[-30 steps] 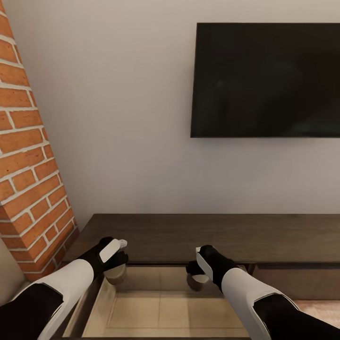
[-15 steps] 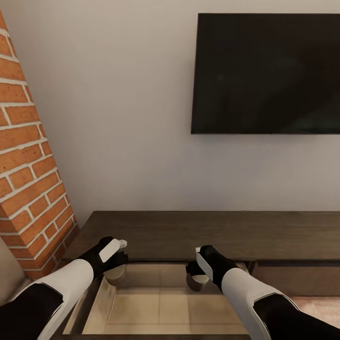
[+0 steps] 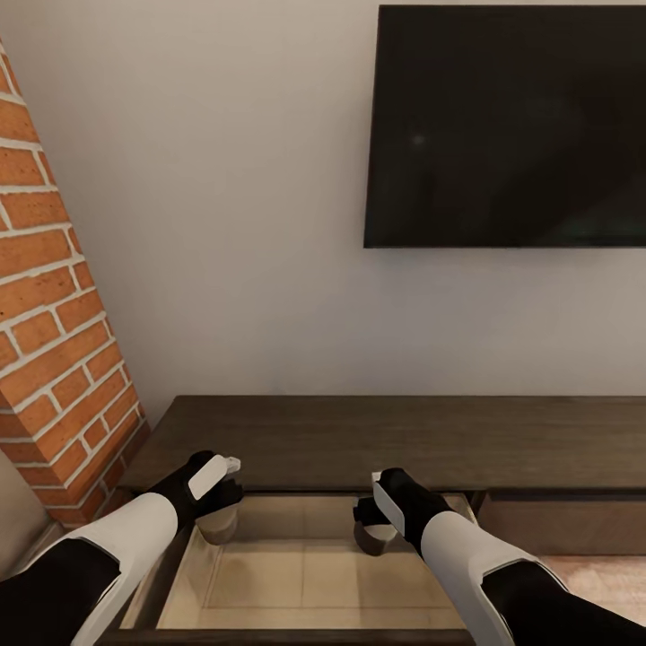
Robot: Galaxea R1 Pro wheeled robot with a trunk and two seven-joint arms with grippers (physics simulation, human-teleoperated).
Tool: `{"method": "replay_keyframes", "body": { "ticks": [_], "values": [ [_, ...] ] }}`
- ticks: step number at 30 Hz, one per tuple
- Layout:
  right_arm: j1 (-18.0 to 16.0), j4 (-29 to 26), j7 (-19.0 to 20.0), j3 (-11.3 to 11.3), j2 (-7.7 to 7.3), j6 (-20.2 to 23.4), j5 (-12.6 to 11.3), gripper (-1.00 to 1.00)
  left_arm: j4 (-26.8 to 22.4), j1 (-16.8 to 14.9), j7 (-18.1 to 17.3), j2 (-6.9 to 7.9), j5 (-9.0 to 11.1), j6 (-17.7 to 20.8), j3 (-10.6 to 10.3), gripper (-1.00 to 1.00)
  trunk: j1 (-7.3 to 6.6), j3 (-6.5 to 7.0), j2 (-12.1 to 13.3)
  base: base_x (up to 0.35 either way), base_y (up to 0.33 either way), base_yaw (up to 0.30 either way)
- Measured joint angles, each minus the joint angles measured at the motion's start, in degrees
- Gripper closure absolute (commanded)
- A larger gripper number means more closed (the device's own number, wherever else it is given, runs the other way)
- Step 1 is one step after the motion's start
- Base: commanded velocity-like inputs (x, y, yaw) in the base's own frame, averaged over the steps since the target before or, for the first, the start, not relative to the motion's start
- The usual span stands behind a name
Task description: Place each of the two pumpkins and all three candles from the living room inside a cabinet in the living room (use any cabinet), then make sure every cabinet is closed, and position the cauldron so it is next to a table in the living room.
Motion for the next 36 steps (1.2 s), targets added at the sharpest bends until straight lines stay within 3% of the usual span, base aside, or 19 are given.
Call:
{"method": "replay_keyframes", "body": {
  "ticks": [36],
  "values": [
    [0.1,0.0,0.0,0.0,0.00,-0.2,0.0,1.00,0.3,0.0,0.4,-0.48,-0.1,0.3,0.0,1.00,0.00,-3.31,0.0,0.000,0.000,0.000]
  ]
}}
